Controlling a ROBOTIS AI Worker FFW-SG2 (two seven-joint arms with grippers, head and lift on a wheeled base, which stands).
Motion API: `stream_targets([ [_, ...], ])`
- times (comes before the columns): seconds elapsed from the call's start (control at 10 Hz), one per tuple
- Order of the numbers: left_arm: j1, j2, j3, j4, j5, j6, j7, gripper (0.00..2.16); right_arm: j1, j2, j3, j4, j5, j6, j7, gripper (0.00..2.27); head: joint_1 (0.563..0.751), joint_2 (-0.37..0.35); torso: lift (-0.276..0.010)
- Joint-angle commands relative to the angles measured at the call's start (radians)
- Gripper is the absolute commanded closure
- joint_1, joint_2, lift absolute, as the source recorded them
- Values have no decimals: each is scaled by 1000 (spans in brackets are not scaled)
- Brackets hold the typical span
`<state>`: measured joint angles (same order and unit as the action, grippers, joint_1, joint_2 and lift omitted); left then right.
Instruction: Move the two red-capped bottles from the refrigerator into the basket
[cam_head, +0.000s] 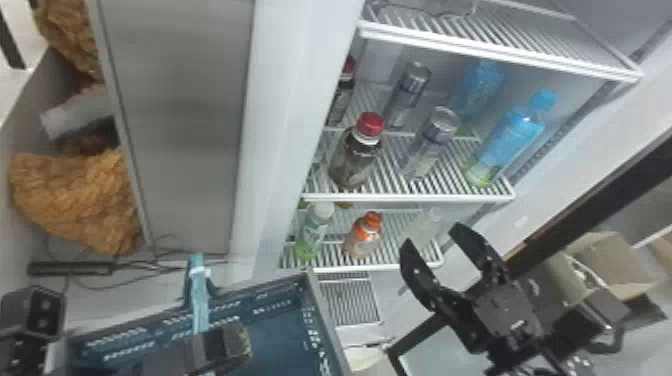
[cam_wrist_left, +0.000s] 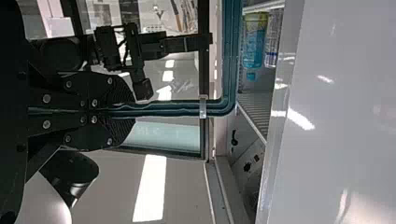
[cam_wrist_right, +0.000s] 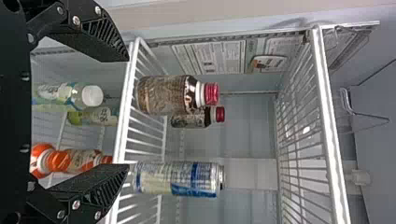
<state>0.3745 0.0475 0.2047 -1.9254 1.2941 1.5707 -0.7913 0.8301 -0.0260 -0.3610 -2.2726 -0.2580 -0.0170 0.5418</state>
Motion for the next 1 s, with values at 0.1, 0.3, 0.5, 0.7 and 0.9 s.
stream_targets([
  [0.1, -6, -1, -3, 5, -2, 1, 1, 1204, -72, -12, 34, 53, 3, 0, -11, 219, 695, -350, 0],
  [0.3, -21, -1, -11, 12, -2, 1, 1, 1204, -126, -11, 46, 94, 7, 0, -20, 220, 695, -350, 0],
  [0.5, -24, 0, -13, 15, -2, 1, 1, 1204, -175, -11, 70, 121, 11, 10, -36, 222, 695, -350, 0],
  [0.7, -28, 2, -13, 15, -2, 1, 3, 1204, -236, -14, 94, 146, 33, 27, -46, 222, 695, -350, 0],
  [0.9, -31, 2, -15, 17, -2, 1, 3, 1204, -278, -14, 108, 151, 45, 51, -63, 222, 695, -350, 0],
])
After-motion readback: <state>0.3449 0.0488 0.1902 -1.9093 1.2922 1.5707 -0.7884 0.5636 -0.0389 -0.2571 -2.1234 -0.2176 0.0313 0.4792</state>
